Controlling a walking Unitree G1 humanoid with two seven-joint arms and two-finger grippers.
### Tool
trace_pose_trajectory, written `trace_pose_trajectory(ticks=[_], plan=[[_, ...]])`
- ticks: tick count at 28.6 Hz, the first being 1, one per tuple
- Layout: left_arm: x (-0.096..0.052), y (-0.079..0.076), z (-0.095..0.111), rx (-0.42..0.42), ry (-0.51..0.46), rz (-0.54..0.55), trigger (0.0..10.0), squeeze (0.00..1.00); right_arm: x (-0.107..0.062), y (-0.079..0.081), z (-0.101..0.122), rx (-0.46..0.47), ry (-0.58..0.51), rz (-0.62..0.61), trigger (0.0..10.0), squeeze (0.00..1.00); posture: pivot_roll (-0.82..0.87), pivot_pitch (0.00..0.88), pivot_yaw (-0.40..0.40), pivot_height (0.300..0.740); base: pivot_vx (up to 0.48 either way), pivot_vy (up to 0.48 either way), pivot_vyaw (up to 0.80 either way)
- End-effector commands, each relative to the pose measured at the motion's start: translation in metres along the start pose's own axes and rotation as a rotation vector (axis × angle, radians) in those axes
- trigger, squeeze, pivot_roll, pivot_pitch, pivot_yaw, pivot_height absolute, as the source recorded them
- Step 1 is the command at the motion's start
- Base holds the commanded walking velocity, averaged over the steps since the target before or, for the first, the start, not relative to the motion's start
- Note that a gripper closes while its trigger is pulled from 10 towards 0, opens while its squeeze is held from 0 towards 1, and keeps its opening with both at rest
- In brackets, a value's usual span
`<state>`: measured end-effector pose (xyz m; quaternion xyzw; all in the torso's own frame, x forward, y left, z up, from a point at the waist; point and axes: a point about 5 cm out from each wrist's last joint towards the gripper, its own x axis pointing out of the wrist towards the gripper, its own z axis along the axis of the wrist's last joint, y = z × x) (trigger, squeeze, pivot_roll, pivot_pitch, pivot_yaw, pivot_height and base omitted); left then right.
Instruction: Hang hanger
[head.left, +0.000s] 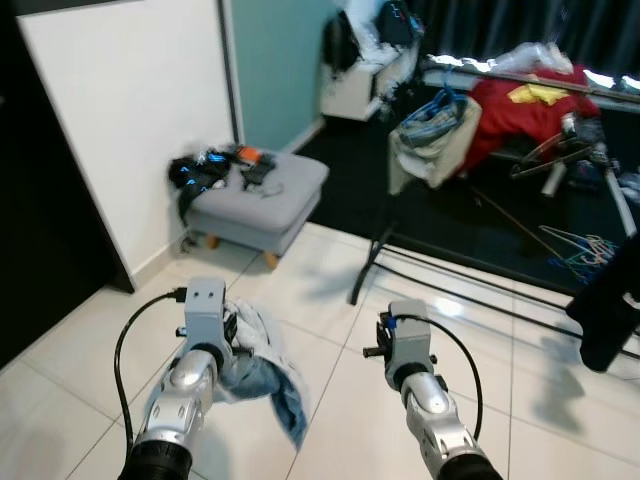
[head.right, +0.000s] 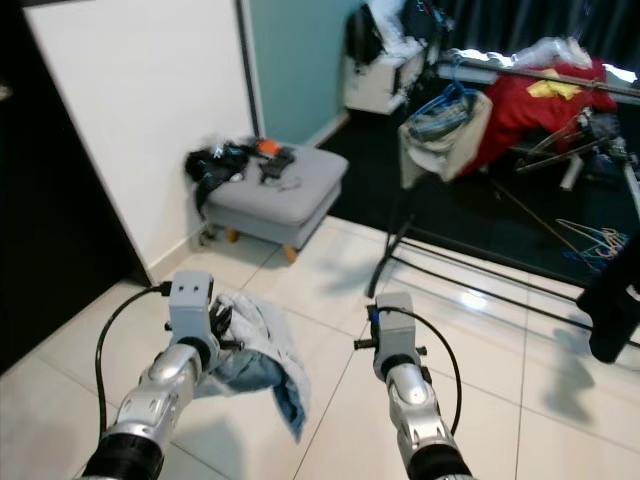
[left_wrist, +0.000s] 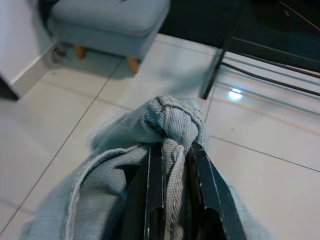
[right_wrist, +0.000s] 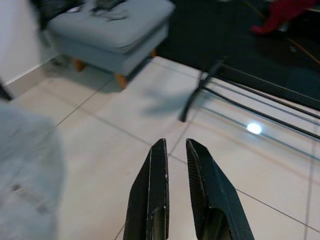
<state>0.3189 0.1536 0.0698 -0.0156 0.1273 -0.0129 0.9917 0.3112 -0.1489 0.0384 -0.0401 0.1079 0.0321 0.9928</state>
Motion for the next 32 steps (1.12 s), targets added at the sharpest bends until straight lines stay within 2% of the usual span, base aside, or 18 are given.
trace_pose_trajectory(ticks=[1,17,20,29,32], plan=[[0.002,-0.003,0.004,0.005,-0.021,-0.011,10.0,0.00,-0.001,-0.005,-0.001,0.005,0.004,-0.017,10.0,0.00,-0.05,0.000,0.045,0.740,0.296,0.000,-0.80],[0.004,-0.004,0.005,0.010,-0.019,-0.022,10.0,0.00,-0.001,-0.004,-0.003,0.008,0.011,-0.023,10.0,0.00,-0.05,0.000,0.050,0.740,0.294,0.000,-0.79],[0.004,-0.003,0.005,0.009,-0.019,-0.019,10.0,0.00,-0.001,-0.004,-0.004,-0.003,0.018,-0.018,10.0,0.00,-0.05,0.000,0.050,0.740,0.281,0.000,0.00],[0.005,0.005,0.002,-0.032,-0.012,0.031,10.0,0.00,0.004,-0.003,0.007,0.001,-0.019,0.007,10.0,0.00,-0.05,0.000,0.051,0.740,0.000,0.000,0.00],[0.005,0.010,-0.001,-0.050,0.000,0.058,10.0,0.00,0.005,-0.003,0.010,-0.030,-0.029,0.029,10.0,0.00,-0.04,0.000,0.042,0.740,0.000,0.000,0.00]])
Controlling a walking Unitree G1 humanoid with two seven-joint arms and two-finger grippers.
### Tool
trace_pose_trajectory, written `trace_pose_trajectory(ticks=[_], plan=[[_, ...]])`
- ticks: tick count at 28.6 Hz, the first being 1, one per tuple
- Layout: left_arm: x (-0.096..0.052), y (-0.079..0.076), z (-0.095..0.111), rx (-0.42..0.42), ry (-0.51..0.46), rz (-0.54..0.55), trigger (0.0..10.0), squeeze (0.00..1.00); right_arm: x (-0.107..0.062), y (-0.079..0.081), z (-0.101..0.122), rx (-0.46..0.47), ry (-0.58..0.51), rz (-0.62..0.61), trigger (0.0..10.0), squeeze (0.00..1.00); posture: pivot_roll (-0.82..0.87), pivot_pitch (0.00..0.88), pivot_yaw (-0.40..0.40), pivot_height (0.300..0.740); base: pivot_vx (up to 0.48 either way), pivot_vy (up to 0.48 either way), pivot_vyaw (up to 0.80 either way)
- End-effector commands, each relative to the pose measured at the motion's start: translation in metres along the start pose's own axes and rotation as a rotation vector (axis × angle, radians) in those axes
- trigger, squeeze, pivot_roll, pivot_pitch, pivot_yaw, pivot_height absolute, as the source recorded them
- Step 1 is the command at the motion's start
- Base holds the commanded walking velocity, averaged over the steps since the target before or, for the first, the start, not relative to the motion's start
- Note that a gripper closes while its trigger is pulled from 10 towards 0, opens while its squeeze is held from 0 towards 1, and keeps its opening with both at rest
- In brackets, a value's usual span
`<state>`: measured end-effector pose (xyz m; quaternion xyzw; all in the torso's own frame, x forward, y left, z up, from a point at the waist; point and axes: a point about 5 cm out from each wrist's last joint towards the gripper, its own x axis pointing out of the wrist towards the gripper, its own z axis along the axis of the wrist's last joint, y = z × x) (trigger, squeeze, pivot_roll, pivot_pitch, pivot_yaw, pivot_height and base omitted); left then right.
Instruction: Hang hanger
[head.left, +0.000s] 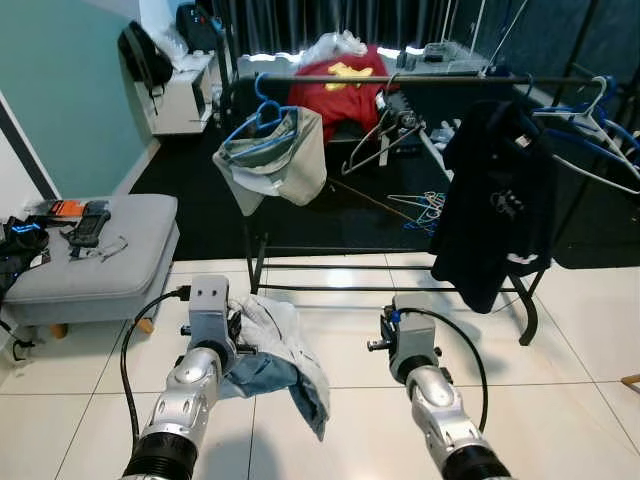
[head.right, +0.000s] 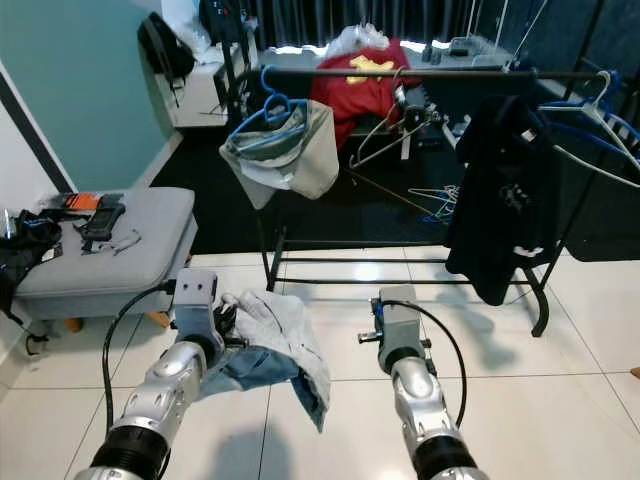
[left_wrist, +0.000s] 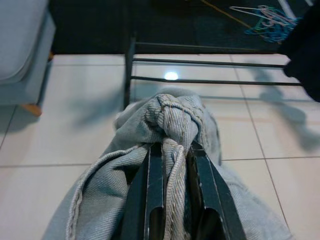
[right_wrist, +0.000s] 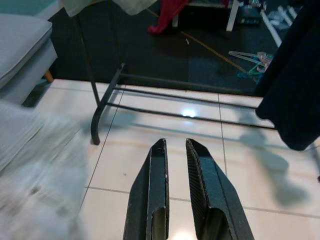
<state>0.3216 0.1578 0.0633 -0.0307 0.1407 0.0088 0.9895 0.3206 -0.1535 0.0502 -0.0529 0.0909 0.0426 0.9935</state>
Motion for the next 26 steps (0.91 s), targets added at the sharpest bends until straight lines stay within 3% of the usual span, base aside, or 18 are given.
trace_pose_trajectory(ticks=[1,2,4,5,6,9,10,11,12,19,21,26], plan=[[0.001,0.015,0.001,0.023,-0.014,0.101,10.0,0.00,-0.001,0.002,-0.004,-0.031,0.014,0.015,10.0,0.00,-0.02,0.000,0.027,0.740,0.000,0.000,0.00],[0.001,0.015,0.001,0.023,-0.014,0.101,10.0,0.00,-0.001,0.002,-0.004,-0.031,0.014,0.015,10.0,0.00,-0.02,0.000,0.027,0.740,0.000,0.000,0.00],[-0.003,0.036,-0.007,0.091,0.016,0.237,10.0,0.00,0.000,0.017,-0.003,-0.147,-0.001,0.141,10.0,0.00,0.00,0.007,-0.005,0.740,0.000,0.000,0.00],[-0.003,0.036,-0.007,0.091,0.016,0.237,10.0,0.00,0.000,0.017,-0.003,-0.147,-0.001,0.141,10.0,0.00,0.00,0.007,-0.005,0.740,0.000,0.000,0.00],[-0.007,0.041,-0.009,0.102,0.015,0.259,10.0,0.00,-0.001,0.030,-0.003,-0.227,-0.014,0.244,10.0,0.00,0.01,0.015,-0.026,0.740,0.000,0.000,0.00],[-0.007,0.041,-0.009,0.102,0.015,0.259,10.0,0.00,-0.001,0.030,-0.003,-0.227,-0.014,0.244,10.0,0.00,0.01,0.015,-0.026,0.740,0.000,0.000,0.00],[-0.010,0.040,-0.008,0.107,-0.012,0.242,10.0,0.00,-0.004,0.045,-0.005,-0.327,-0.025,0.361,10.0,0.00,0.02,0.019,-0.045,0.740,0.000,0.000,0.00],[-0.010,0.040,-0.008,0.107,-0.012,0.242,10.0,0.00,-0.004,0.045,-0.005,-0.327,-0.025,0.361,10.0,0.00,0.02,0.019,-0.045,0.740,0.000,0.000,0.00],[-0.015,0.036,-0.006,0.092,-0.050,0.215,10.0,0.00,-0.005,0.055,-0.006,-0.379,-0.032,0.425,10.0,0.00,0.04,0.027,-0.085,0.740,0.000,0.000,0.00],[-0.022,0.028,-0.004,0.040,-0.107,0.155,10.0,0.00,-0.005,0.060,-0.005,-0.382,-0.037,0.432,10.0,0.00,0.03,0.031,-0.090,0.740,0.000,0.000,0.00],[-0.021,0.021,0.000,0.094,-0.125,0.103,10.0,0.00,-0.006,0.055,-0.007,-0.347,-0.035,0.383,10.0,0.00,0.01,0.033,-0.059,0.740,0.000,0.000,0.00],[-0.017,0.015,0.005,0.109,-0.144,0.065,10.0,0.00,-0.009,0.045,-0.011,-0.322,-0.030,0.329,10.0,0.00,0.00,0.032,-0.029,0.740,0.000,0.286,0.00]])
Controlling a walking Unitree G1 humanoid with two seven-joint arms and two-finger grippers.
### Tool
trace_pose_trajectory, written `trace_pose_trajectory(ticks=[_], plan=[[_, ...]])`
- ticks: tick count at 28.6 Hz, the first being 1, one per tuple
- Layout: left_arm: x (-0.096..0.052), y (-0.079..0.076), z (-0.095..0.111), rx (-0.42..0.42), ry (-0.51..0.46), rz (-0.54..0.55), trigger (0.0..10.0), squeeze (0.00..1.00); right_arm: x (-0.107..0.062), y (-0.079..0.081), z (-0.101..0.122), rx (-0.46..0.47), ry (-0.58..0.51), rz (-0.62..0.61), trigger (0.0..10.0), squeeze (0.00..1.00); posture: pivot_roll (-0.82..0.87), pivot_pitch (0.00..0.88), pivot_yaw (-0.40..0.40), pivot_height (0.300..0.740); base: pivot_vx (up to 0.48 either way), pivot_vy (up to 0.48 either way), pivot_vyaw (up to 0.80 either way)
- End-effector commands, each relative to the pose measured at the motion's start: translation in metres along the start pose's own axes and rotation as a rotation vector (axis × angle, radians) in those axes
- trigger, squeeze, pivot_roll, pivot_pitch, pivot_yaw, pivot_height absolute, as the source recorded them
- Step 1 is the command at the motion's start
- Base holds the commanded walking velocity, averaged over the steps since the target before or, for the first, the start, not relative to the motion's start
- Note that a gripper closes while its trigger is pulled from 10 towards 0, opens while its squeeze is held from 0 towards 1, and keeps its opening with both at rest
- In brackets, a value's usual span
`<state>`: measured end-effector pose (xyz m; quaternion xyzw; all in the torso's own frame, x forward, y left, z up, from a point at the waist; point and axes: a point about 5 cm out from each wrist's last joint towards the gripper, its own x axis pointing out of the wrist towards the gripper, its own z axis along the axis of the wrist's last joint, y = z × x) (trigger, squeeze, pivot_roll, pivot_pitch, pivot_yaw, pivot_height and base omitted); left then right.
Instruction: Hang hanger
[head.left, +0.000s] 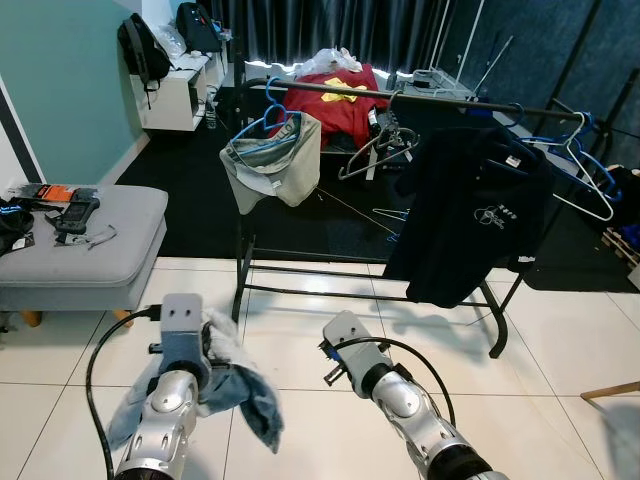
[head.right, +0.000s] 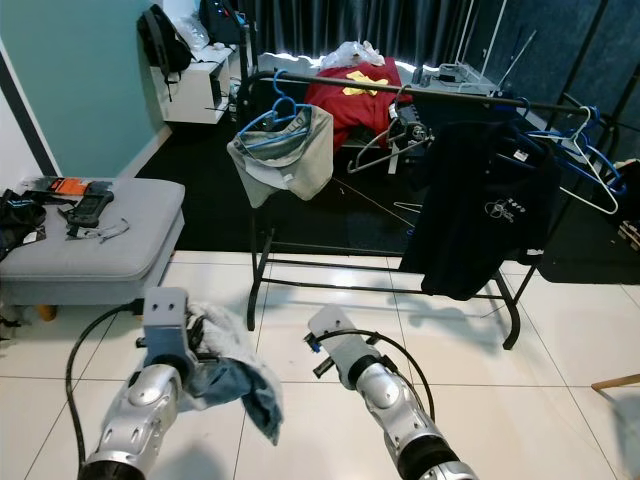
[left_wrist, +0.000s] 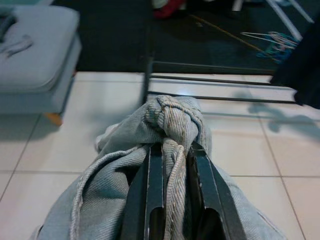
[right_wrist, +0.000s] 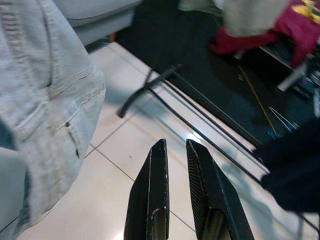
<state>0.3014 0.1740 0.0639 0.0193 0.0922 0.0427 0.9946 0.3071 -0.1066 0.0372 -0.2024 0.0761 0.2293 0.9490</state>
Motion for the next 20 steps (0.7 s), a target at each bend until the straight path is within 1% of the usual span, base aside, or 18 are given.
trace_pose_trajectory(ticks=[1,2,4,6,12,13,18,19,20], plan=[[0.0036,-0.0017,0.0102,0.023,-0.046,-0.018,10.0,0.00,-0.0039,-0.0032,-0.0043,0.019,0.001,-0.029,10.0,0.00,0.00,0.032,-0.029,0.740,0.000,0.476,0.00],[0.0038,-0.0025,0.0113,0.029,-0.046,-0.027,10.0,0.00,-0.0053,-0.0041,-0.0059,0.027,0.002,-0.041,10.0,0.00,-0.01,0.034,-0.022,0.740,0.000,0.480,0.00],[0.0029,-0.0056,0.0140,0.033,-0.060,-0.057,10.0,0.00,-0.0076,-0.0063,-0.0088,0.062,0.006,-0.068,10.0,0.00,-0.01,0.037,-0.020,0.740,0.000,0.000,0.00],[0.0025,-0.0061,0.0147,0.025,-0.062,-0.061,10.0,0.00,-0.0085,-0.0071,-0.0101,0.071,0.009,-0.079,10.0,0.00,0.00,0.037,-0.019,0.740,0.000,0.000,0.00],[0.0032,-0.0023,0.0165,0.036,-0.058,-0.036,10.0,0.00,-0.0089,-0.0081,-0.0114,0.074,0.013,-0.090,10.0,0.00,0.01,0.035,-0.014,0.740,0.000,0.000,0.00],[0.0038,-0.0012,0.0174,0.041,-0.057,-0.030,10.0,0.00,-0.0079,-0.0081,-0.0100,0.075,0.009,-0.093,10.0,0.00,0.00,0.029,0.000,0.740,0.000,-0.480,0.00],[0.0048,-0.0004,0.0178,0.048,-0.054,-0.030,10.0,0.00,-0.0059,-0.0082,-0.0069,0.077,0.002,-0.103,10.0,0.00,0.00,0.023,0.009,0.740,0.000,-0.480,0.00],[0.0047,-0.0012,0.0170,0.009,-0.054,-0.029,10.0,0.00,-0.0058,-0.0086,-0.0067,0.077,0.000,-0.109,10.0,0.00,0.00,0.021,0.016,0.740,0.000,-0.289,0.00],[0.0047,-0.0012,0.0170,0.009,-0.054,-0.029,10.0,0.00,-0.0058,-0.0086,-0.0067,0.077,0.000,-0.109,10.0,0.00,0.00,0.021,0.016,0.740,0.000,-0.289,0.00]])
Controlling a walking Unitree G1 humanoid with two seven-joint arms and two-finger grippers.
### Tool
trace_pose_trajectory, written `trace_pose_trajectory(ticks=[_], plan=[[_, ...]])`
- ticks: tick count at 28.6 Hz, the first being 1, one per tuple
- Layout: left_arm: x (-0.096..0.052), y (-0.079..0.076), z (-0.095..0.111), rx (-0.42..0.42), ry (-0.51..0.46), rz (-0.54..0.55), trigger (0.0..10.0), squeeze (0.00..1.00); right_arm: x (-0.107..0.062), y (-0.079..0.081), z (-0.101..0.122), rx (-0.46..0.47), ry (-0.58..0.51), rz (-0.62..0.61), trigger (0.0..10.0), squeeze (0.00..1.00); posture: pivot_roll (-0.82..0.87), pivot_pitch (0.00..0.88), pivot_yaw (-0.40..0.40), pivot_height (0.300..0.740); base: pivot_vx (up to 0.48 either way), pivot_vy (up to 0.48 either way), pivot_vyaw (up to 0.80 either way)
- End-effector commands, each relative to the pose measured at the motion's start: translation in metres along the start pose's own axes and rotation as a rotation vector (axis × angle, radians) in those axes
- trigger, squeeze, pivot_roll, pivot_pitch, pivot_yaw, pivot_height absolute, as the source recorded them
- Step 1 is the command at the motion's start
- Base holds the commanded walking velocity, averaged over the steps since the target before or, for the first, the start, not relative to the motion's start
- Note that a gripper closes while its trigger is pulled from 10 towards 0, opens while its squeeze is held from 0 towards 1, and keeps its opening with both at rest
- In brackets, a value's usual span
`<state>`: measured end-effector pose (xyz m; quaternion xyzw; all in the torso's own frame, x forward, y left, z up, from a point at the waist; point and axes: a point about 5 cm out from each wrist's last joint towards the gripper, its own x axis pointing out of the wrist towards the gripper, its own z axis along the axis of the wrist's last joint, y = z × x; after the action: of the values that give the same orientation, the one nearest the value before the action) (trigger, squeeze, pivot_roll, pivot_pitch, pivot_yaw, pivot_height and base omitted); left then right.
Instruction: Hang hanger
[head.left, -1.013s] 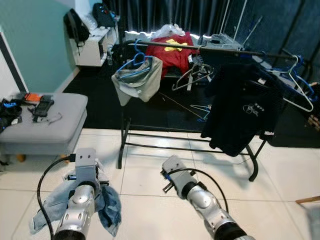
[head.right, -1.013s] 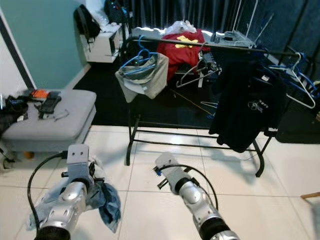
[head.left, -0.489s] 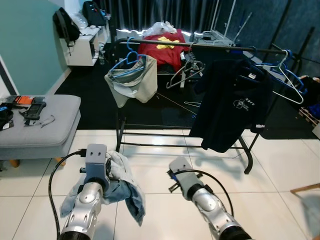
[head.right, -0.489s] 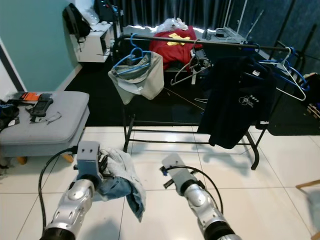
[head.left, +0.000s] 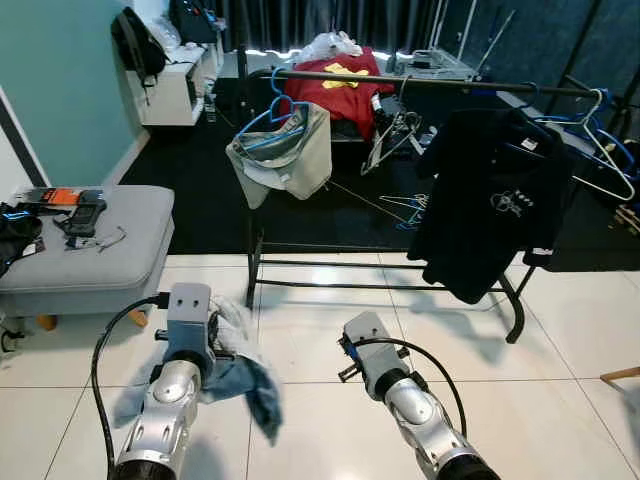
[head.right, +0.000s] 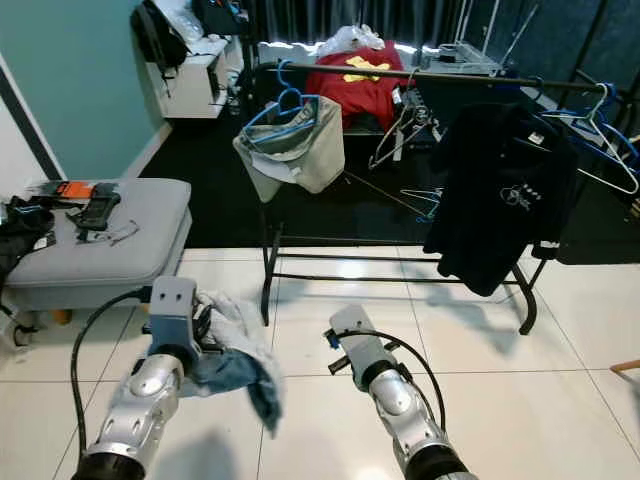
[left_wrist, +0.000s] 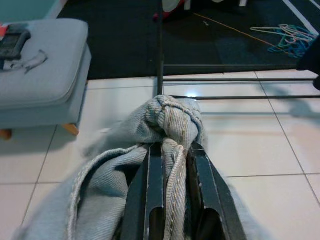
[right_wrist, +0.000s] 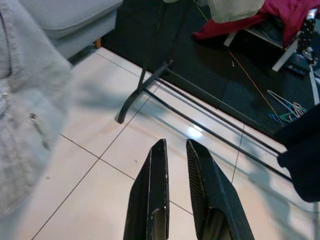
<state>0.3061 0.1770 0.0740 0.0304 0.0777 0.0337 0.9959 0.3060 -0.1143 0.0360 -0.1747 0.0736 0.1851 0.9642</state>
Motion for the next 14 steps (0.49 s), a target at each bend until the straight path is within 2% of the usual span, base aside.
trace_pose_trajectory(ticks=[1,3,8,14], plan=[[0.0024,-0.0046,0.0051,-0.011,-0.015,-0.010,10.0,0.00,-0.0019,-0.0042,-0.0021,0.014,0.001,-0.028,10.0,0.00,-0.01,0.020,0.019,0.740,0.000,0.000,0.00],[0.0026,-0.0050,0.0045,-0.022,-0.010,-0.006,10.0,0.00,-0.0023,-0.0051,-0.0023,0.016,0.001,-0.035,10.0,0.00,-0.01,0.023,0.019,0.740,0.000,0.000,0.00],[0.0060,-0.0028,0.0029,0.011,0.035,0.063,10.0,0.00,-0.0028,-0.0069,-0.0026,0.056,0.002,-0.037,10.0,0.00,0.00,0.025,0.013,0.740,0.000,0.000,0.00],[0.0091,-0.0010,0.0066,0.011,0.021,0.049,10.0,0.00,-0.0005,-0.0069,0.0030,0.105,-0.024,-0.004,10.0,0.00,0.00,0.011,0.028,0.740,0.000,0.000,0.00]])
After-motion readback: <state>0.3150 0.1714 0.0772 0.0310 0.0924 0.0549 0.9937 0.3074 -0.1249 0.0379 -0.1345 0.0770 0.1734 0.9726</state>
